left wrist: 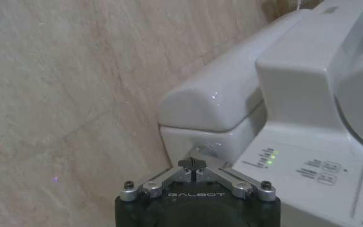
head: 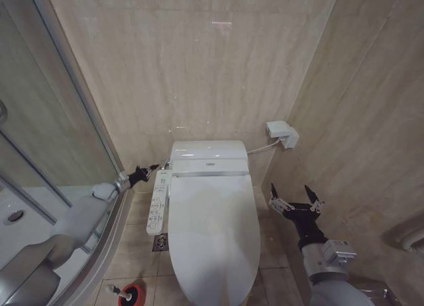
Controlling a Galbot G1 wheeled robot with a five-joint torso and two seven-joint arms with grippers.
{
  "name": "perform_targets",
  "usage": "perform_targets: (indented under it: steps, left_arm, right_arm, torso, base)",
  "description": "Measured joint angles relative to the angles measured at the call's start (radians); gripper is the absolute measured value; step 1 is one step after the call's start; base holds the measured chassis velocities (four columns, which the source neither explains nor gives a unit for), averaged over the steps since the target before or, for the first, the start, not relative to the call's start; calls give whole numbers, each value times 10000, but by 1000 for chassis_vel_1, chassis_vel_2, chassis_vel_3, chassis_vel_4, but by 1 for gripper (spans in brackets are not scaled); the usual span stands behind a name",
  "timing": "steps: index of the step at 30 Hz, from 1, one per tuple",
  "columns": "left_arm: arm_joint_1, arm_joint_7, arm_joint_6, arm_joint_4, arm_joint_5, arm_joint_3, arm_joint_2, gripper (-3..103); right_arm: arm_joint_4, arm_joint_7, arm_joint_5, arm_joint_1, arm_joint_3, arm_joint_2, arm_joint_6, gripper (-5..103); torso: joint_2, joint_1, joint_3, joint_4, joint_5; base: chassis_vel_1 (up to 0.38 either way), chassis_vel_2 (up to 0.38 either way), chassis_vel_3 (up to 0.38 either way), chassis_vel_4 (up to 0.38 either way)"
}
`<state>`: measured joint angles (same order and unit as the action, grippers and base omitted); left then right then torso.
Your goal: Open the toilet lid, clean the toilet bowl with a toilet brush, close the toilet lid, and flush.
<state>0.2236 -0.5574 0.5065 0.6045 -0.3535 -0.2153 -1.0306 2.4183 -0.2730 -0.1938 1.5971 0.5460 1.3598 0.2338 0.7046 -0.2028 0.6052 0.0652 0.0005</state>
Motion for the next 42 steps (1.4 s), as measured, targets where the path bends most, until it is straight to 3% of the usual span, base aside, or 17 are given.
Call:
perform_targets:
  steps: [4,5,14,24,27,30,33,42]
  left_arm:
    - [317,9,29,85,33,320,127,0]
    - [438,10,52,84,35,407,157,0]
    - [693,-10,113,41,48,535,102,0]
    - [630,-118,158,49,52,494,103,0]
    - [673,-249,259,100,113,485,104,0]
    - [749,-280,294,239,123,465,134,0]
    - [752,-349,331,248,168,416,115,0]
    - [672,-555,462,407,626,817,313,0]
  right_arm:
    - [1,1,0,1,0,0,0,100]
    - [0,1,0,1,0,-1,0,100]
    - [0,1,0,1,0,0,0,100]
    - [-1,2,0,-5,0,0,0,100]
    - [-1,1,0,-4,0,0,0,100]
    - [-1,2,-1,-1,0,0,0,100]
    - [-1,1,-1,-1,0,0,0,100]
    - [-1,1,-1,0,0,0,0,100]
  torso:
    - [0,0,1,-5,-6]
    - [0,0,2,-18,-5]
    - [0,1,1,-7,-5]
    - [-2,-6,5,-15,-5]
    - [-3,-6,5,-6,-5]
    - [-2,-2,3,-19,0]
    - [-1,1,1,-17,-3]
    - [-1,0,2,-8,-3]
  base:
    - [0,0,0,0]
    - [0,0,0,0]
    - [-10,12,8,-13]
    - [-93,85,86,-94]
    - [-88,18,55,-48]
    - [0,0,0,0]
    - [37,6,-7,21]
    - [0,0,0,0]
